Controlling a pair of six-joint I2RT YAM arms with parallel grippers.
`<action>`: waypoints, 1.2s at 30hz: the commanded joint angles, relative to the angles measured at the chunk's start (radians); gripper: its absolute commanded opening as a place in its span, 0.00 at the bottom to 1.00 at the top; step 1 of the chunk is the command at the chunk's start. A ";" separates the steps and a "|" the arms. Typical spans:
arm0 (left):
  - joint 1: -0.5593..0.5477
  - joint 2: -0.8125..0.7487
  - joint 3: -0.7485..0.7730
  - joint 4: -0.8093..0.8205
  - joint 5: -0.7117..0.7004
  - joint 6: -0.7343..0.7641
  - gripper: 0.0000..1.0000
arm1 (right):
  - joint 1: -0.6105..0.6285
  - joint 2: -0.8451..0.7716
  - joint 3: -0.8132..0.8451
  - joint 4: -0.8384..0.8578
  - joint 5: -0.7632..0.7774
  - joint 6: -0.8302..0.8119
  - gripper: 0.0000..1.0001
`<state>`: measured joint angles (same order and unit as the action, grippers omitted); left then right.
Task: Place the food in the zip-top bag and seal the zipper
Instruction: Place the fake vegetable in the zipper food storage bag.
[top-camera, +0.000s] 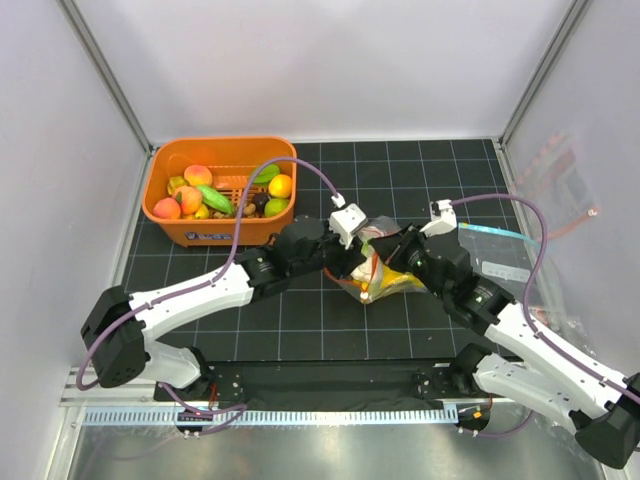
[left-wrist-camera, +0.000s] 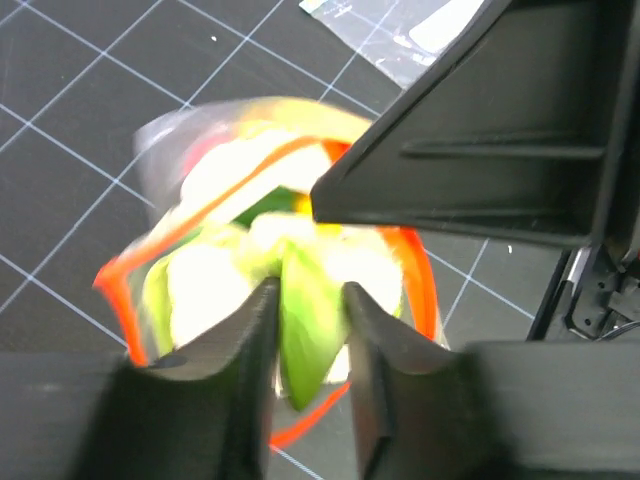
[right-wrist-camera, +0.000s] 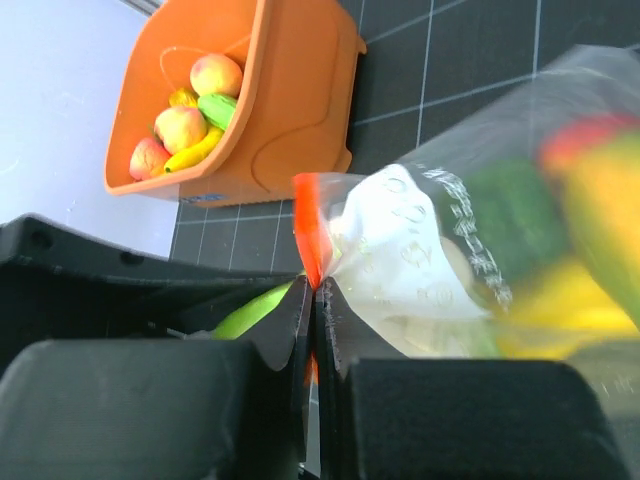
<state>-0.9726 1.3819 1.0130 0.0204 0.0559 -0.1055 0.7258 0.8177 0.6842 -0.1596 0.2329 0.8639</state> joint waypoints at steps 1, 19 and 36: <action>0.006 -0.029 -0.001 0.035 0.025 -0.016 0.44 | 0.004 -0.038 0.034 0.057 0.020 -0.025 0.01; 0.012 -0.175 -0.004 -0.071 -0.123 -0.121 0.89 | 0.004 -0.123 0.023 0.008 0.138 -0.028 0.01; 0.170 -0.012 0.025 -0.135 -0.012 -0.404 0.71 | 0.004 -0.221 -0.022 -0.018 0.282 0.020 0.01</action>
<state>-0.8040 1.3365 1.0000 -0.1135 -0.0242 -0.4637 0.7265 0.6216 0.6540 -0.2573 0.4488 0.8566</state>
